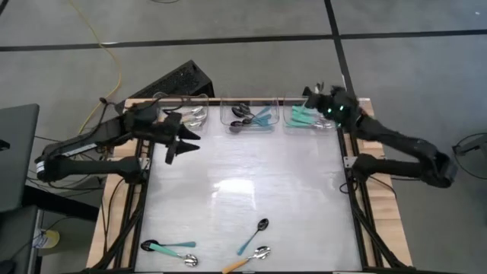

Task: Sort silverware by color (type)
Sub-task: Put the light green spoon into the right transparent bin

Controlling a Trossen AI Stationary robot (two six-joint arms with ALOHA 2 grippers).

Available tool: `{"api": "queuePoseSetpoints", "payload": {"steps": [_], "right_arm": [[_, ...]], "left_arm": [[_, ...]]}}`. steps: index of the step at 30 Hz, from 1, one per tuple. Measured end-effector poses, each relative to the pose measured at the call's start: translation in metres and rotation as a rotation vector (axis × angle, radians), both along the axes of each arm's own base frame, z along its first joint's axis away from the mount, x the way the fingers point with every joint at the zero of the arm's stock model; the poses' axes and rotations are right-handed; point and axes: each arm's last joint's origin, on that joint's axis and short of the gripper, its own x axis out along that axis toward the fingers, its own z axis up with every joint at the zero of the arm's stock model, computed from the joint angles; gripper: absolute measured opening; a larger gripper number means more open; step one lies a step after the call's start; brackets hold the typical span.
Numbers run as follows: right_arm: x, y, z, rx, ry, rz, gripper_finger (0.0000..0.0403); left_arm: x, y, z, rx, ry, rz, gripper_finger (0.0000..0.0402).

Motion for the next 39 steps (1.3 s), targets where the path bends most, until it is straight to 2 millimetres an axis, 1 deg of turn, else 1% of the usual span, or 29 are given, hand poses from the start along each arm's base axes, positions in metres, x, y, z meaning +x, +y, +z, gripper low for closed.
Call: {"api": "queuePoseSetpoints", "payload": {"steps": [2, 4, 6, 7, 11, 16, 18, 20, 25, 31, 33, 35, 39], "right_arm": [[-0.004, -0.005, -0.028, 0.059, -0.156, -0.075, 0.0021], [-0.003, -0.008, -0.049, 0.113, -0.268, -0.154, 0.0021], [-0.002, -0.008, -0.068, 0.165, -0.292, -0.265, 0.0021], [-0.001, -0.009, -0.075, 0.181, -0.289, -0.319, 0.0021], [0.004, -0.010, -0.088, 0.219, -0.337, -0.471, 0.0021], [0.007, -0.017, -0.103, 0.282, -0.408, -0.565, 0.0025], [0.007, -0.019, -0.109, 0.308, -0.431, -0.592, 0.0047], [0.009, -0.020, -0.113, 0.337, -0.475, -0.615, 0.0077], [0.010, -0.021, -0.115, 0.354, -0.509, -0.630, 0.0159], [0.011, -0.023, -0.103, 0.315, -0.618, -0.597, 0.0258], [0.011, -0.022, -0.098, 0.304, -0.650, -0.585, 0.0279], [0.010, -0.021, -0.093, 0.294, -0.670, -0.566, 0.0292], [0.005, -0.018, -0.077, 0.210, -0.642, -0.515, 0.0300]], "left_arm": [[-0.005, -0.003, 0.004, 0.025, -0.023, 0.021, 0.0176], [-0.007, -0.005, 0.006, 0.044, -0.038, 0.042, 0.0174], [-0.007, -0.005, 0.008, 0.057, -0.049, 0.061, 0.0173], [-0.007, -0.005, 0.008, 0.059, -0.048, 0.067, 0.0173], [-0.003, -0.003, 0.005, 0.042, -0.027, 0.065, 0.0173], [0.002, -0.002, 0.001, 0.002, -0.001, 0.045, 0.0173], [0.004, -0.002, 0.000, -0.010, 0.004, 0.041, 0.0173], [0.005, -0.003, -0.001, -0.021, 0.008, 0.039, 0.0173], [0.006, -0.007, -0.001, -0.021, 0.009, 0.014, 0.0173], [0.007, -0.010, -0.001, 0.002, 0.010, 0.002, 0.0173], [0.007, -0.010, -0.001, 0.006, 0.010, 0.001, 0.0173], [0.007, -0.010, -0.001, 0.008, 0.010, 0.000, 0.0173], [0.007, -0.010, -0.001, 0.014, 0.010, -0.002, 0.0173]]}}
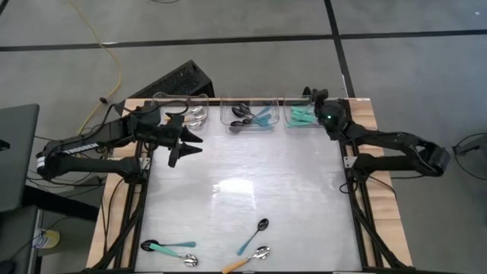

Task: Sort silverware by color (type)
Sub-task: Put the light green spoon into the right transparent bin, then adjust the spoons

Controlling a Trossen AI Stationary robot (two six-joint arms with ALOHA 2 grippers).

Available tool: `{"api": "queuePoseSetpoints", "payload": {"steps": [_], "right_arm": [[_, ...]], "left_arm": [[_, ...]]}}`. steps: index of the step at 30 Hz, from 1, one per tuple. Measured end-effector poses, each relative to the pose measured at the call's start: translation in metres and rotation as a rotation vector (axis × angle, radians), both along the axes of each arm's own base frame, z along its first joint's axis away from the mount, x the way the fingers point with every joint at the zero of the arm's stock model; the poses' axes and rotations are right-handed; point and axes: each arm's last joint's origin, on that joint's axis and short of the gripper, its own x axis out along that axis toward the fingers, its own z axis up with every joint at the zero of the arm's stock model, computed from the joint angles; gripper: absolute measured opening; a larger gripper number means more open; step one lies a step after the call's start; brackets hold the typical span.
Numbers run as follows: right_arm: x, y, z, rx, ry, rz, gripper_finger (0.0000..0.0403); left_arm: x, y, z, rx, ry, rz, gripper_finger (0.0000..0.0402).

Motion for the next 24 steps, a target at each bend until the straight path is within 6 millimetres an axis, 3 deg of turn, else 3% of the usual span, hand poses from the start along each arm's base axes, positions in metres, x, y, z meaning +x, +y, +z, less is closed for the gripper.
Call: {"api": "queuePoseSetpoints", "payload": {"steps": [18, 21, 24], "right_arm": [[-0.022, 0.018, 0.080, -0.318, 0.298, 0.049, 0.0301], [-0.020, 0.024, 0.101, -0.419, 0.343, 0.163, 0.0301], [-0.008, 0.036, 0.121, -0.568, 0.394, 0.433, 0.0301]], "left_arm": [[0.000, -0.001, 0.000, 0.031, -0.001, -0.020, 0.0173], [0.000, -0.001, -0.001, 0.025, 0.007, -0.027, 0.0173], [-0.002, -0.005, -0.005, -0.008, 0.052, -0.074, 0.0173]]}}
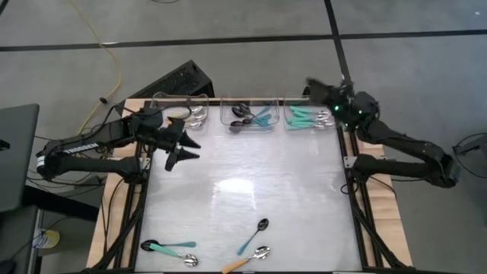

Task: Sort silverware by color (type)
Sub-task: Adjust the spoons

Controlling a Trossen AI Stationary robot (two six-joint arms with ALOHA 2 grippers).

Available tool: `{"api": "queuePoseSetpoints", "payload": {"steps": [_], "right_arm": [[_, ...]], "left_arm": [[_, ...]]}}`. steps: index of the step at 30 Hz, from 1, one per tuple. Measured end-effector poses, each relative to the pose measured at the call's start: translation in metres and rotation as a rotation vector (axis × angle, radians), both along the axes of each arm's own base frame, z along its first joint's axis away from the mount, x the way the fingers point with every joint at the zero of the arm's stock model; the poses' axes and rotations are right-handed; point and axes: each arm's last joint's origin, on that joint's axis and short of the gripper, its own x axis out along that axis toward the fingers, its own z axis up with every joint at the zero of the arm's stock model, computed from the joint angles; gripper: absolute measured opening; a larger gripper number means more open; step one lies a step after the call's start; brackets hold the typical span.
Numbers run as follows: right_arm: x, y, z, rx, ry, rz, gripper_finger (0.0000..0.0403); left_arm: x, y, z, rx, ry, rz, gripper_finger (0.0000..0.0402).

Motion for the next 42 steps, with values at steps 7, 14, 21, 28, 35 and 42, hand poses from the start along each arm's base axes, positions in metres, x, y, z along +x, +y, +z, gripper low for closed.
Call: {"api": "queuePoseSetpoints", "payload": {"steps": [7, 14, 21, 28, 35, 42], "right_arm": [[0.056, 0.070, 0.006, -0.071, 0.283, 0.847, 0.0302], [0.099, 0.157, -0.027, -0.180, 0.501, 1.156, 0.0302], [0.120, 0.190, -0.065, -0.161, 0.678, 1.169, 0.0302], [0.129, 0.195, -0.084, -0.139, 0.748, 1.177, 0.0302], [0.133, 0.184, -0.084, -0.144, 0.749, 1.143, 0.0302], [0.135, 0.177, -0.085, -0.179, 0.754, 1.241, 0.0302]], "left_arm": [[-0.003, -0.032, -0.020, -0.135, 0.246, -0.196, 0.0173], [0.006, -0.102, -0.043, -0.149, 0.499, -0.480, 0.0173], [0.004, -0.185, -0.082, -0.095, 0.754, -0.582, 0.0173], [-0.005, -0.248, -0.117, -0.061, 0.751, -0.482, 0.0173], [-0.010, -0.267, -0.146, 0.006, 0.750, -0.263, 0.0157], [-0.014, -0.289, -0.170, 0.019, 0.745, -0.317, 0.0149]]}}
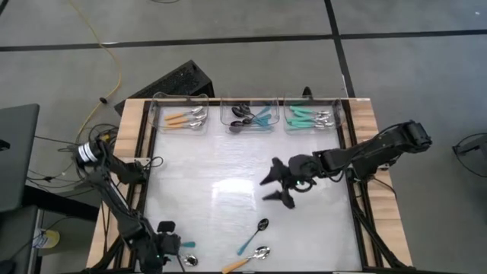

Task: Sort silverware by color (type)
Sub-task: Adjust the spoons, then put the blue spoon into the middle transparent bin

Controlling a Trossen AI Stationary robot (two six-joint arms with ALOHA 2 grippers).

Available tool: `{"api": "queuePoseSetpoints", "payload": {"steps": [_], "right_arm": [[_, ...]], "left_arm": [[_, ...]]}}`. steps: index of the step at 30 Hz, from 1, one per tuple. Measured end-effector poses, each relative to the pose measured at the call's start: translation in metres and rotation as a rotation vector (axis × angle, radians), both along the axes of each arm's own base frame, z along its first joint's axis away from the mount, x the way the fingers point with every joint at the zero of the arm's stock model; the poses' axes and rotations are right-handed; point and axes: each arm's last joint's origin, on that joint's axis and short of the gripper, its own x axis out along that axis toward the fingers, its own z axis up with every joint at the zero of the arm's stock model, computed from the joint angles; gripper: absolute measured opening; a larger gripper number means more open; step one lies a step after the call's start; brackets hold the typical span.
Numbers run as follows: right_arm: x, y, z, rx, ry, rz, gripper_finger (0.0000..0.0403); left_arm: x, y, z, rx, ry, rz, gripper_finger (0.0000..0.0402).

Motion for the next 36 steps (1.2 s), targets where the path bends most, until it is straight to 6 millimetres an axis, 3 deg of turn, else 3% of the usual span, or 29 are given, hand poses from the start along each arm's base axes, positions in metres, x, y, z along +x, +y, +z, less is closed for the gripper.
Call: {"api": "queuePoseSetpoints", "payload": {"steps": [5, 11, 19, 23, 29, 36], "right_arm": [[0.002, 0.020, -0.020, -0.078, 0.056, 0.189, 0.0302], [0.011, 0.024, -0.033, -0.033, 0.086, 0.169, 0.0302], [0.017, 0.026, -0.033, -0.005, 0.041, 0.154, 0.0302], [0.014, 0.033, -0.033, -0.089, 0.002, 0.298, 0.0302], [0.019, 0.051, -0.055, -0.304, -0.041, 0.527, 0.0301], [0.068, 0.069, -0.070, -0.294, -0.013, 0.625, 0.0301]], "left_arm": [[0.000, 0.000, -0.004, 0.033, -0.010, 0.007, 0.0149], [-0.001, 0.003, -0.005, 0.074, -0.026, 0.017, 0.0148], [-0.004, 0.023, -0.011, 0.320, -0.016, 0.052, 0.0148], [0.001, 0.036, -0.008, 0.408, -0.023, 0.063, 0.0148], [0.012, 0.053, 0.019, 0.416, -0.115, -0.033, 0.0148], [0.016, 0.094, 0.064, 0.399, -0.222, 0.048, 0.0148]]}}
